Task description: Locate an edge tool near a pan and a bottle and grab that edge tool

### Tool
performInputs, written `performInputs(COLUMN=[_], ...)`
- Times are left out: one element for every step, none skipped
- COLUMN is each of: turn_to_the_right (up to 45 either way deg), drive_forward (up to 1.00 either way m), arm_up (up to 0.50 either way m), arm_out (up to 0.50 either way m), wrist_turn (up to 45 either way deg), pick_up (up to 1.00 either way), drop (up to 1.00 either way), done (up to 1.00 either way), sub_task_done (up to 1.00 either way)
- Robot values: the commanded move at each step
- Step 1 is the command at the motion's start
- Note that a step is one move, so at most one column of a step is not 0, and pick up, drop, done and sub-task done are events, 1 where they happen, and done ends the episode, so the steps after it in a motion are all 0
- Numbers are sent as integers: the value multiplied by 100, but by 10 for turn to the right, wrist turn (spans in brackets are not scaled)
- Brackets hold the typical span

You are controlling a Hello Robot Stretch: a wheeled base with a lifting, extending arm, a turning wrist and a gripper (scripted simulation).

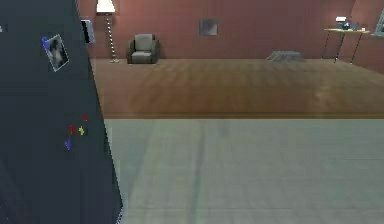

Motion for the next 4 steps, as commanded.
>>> performInputs(turn_to_the_right=[450, 420, 0, 450], drive_forward=[0, 0, 5, 0], arm_up=[0, 0, 0, 0], arm_out=[0, 0, 0, 0], wrist_turn=[0, 0, 0, 0], pick_up=[0, 0, 0, 0], drop=[0, 0, 0, 0], done=[0, 0, 0, 0], sub_task_done=[0, 0, 0, 0])
